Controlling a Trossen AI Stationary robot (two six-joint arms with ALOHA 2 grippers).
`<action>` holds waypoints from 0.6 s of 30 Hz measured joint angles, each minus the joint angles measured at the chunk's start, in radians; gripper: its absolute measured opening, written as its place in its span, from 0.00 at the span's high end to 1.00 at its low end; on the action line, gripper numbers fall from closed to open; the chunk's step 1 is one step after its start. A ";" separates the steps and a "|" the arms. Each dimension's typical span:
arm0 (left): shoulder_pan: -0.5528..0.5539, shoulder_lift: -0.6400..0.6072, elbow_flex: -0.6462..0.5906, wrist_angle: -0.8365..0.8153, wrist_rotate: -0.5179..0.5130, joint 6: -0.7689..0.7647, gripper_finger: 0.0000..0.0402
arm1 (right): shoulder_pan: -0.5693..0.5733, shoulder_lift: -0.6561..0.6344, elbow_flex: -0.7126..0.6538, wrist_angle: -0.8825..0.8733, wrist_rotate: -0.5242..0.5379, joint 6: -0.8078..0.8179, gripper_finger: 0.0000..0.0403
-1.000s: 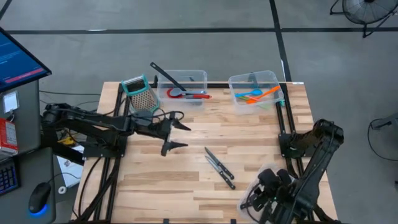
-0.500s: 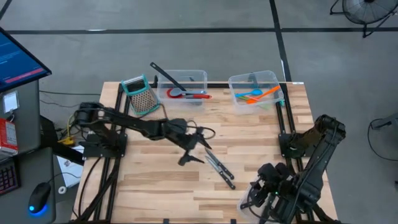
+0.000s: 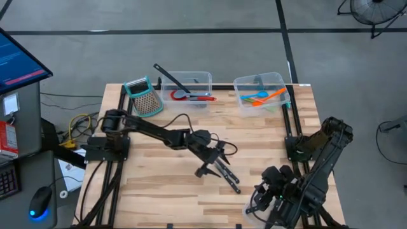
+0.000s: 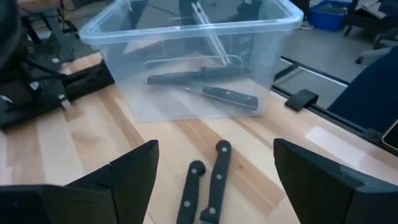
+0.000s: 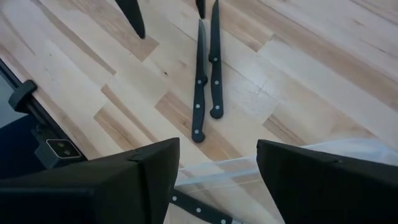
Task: Pick & Place Kitchen Items
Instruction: Move the silver knives to the center of the table
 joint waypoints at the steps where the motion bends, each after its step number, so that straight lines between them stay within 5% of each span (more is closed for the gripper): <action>1: 0.000 0.014 0.012 -0.001 0.003 0.000 0.26 | 0.000 0.000 0.000 0.000 0.000 -0.007 0.48; 18: -0.030 0.276 0.198 0.001 -0.005 0.023 0.28 | -0.001 0.000 0.000 0.010 0.000 -0.016 0.50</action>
